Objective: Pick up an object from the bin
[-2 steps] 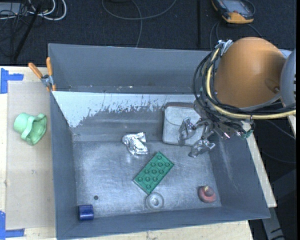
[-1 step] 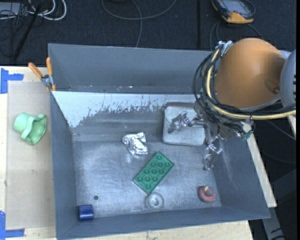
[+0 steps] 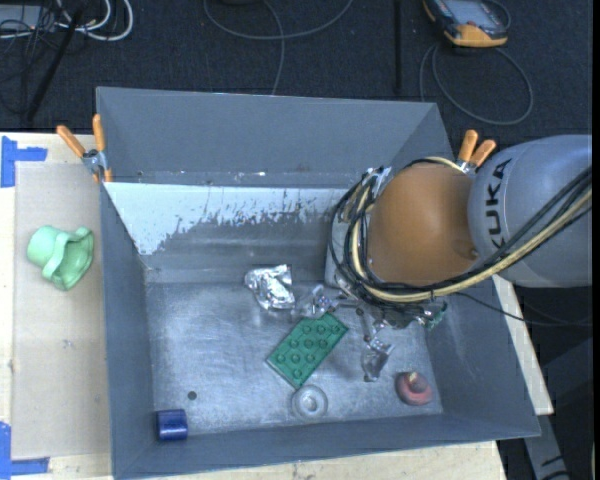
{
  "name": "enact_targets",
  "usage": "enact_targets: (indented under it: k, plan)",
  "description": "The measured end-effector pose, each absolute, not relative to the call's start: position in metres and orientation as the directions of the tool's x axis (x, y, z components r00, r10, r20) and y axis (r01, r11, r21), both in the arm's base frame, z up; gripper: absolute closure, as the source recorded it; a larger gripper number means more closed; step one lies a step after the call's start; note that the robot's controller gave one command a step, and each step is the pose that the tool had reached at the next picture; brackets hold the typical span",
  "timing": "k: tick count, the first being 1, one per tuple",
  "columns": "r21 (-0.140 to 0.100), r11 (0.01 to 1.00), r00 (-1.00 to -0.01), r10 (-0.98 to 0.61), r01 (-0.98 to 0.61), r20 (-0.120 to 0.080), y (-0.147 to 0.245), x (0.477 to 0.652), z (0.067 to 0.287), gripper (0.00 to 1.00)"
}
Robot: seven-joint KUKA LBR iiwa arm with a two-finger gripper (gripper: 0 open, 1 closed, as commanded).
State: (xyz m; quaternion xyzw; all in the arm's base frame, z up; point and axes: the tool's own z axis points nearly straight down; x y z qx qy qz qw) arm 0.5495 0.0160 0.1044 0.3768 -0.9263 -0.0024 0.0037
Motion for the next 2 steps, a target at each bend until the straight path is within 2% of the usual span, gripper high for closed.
enact_targets:
  k: [1, 2]
  plan:
    - [-0.013, 0.576, -0.576, -0.817, -0.817, -0.025, -0.03, 0.539, 0.076, 0.0]
    - [-0.003, 0.501, -0.501, -0.865, -0.865, -0.006, 0.019, 0.565, 0.082, 0.0]
